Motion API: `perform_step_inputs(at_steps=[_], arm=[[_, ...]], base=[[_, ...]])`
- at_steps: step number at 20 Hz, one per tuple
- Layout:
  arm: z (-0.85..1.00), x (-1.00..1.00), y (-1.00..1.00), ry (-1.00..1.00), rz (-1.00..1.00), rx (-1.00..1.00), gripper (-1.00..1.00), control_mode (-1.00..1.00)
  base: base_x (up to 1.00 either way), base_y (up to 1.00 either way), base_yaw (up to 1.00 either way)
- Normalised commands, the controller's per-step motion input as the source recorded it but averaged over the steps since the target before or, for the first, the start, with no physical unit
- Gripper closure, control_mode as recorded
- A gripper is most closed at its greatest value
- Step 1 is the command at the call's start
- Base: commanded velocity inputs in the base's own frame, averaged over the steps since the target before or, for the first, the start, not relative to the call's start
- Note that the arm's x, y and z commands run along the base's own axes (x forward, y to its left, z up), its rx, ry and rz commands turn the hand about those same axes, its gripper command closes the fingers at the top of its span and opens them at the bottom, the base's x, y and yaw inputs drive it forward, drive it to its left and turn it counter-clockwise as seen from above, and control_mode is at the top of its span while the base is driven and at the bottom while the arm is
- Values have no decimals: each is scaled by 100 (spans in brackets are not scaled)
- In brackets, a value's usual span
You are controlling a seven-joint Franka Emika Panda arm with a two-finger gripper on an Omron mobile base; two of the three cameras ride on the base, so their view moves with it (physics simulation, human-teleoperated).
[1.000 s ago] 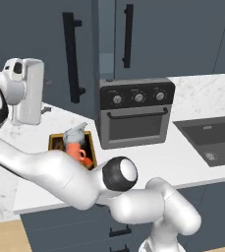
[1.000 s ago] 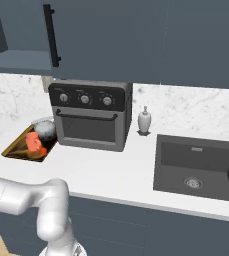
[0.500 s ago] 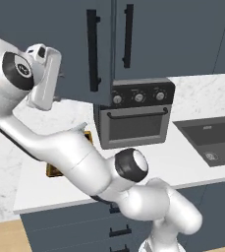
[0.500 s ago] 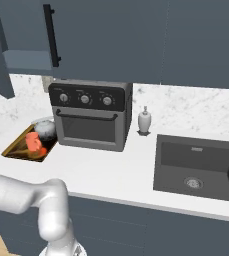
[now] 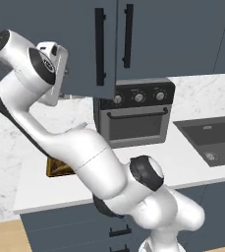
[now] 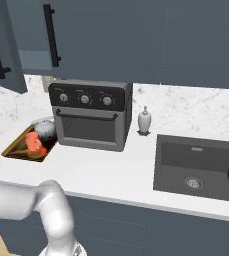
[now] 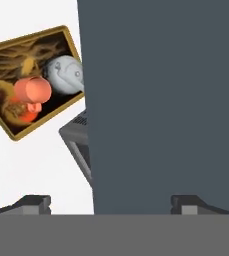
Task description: Pick the kettle from the counter and place it on the tray. Then pick the mug from the cabinet and place it on the tray. Then close the cabinet doors.
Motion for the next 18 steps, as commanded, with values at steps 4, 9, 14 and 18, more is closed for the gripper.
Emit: perform_step_inputs(at_steps=[4,9,14,18], arm=[[-18,46,-77,-26,25,12,-100,-100],[-17,66,-69,-21,25,12,-100,-100],[-22,71,-58,-17,24,11,-100,-100],[-17,78,-46,-10,19,11,-100,-100]], base=[[0,0,0],[0,0,0],[0,0,0],[0,0,0]])
